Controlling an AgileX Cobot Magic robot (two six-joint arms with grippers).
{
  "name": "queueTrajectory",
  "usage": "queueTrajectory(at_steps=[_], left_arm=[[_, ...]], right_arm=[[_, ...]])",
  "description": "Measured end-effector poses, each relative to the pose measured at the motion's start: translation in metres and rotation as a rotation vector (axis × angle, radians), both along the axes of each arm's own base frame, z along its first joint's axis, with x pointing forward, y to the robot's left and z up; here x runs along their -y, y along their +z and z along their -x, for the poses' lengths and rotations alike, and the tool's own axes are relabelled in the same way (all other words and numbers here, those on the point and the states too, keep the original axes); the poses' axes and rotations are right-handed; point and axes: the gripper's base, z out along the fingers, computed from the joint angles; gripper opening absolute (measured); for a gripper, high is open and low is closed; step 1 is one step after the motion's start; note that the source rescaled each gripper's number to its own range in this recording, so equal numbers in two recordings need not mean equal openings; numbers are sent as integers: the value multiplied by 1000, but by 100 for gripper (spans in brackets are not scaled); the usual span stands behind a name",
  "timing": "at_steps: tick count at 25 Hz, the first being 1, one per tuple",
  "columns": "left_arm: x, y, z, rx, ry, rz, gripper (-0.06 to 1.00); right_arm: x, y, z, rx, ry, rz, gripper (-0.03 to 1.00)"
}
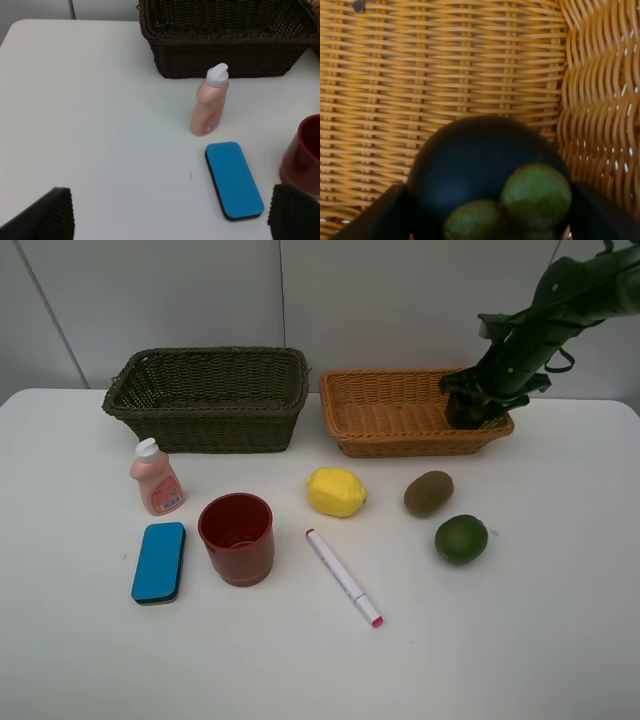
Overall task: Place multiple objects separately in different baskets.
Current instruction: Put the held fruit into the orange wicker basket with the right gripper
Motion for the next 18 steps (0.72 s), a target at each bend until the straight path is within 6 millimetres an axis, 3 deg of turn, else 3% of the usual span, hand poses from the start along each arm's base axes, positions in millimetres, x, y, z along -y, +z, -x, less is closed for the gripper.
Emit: queueTrajectory(at_steps=[8, 9, 11, 13, 18], left_arm=[[0, 0, 0, 0, 0, 0, 100], [0, 0, 0, 0, 0, 0, 100], [0, 0, 0, 0, 0, 0, 100], [0, 0, 0, 0, 0, 0, 100], [0, 0, 0, 0, 0, 0, 100]], right_arm=[[0, -1, 1, -16, 0, -2, 63], [0, -1, 2, -22, 1, -1, 66], [0, -1, 2, -27, 0, -2, 86], [-1, -1, 2, -27, 3, -2, 95], [-6, -1, 3, -27, 12, -2, 100]])
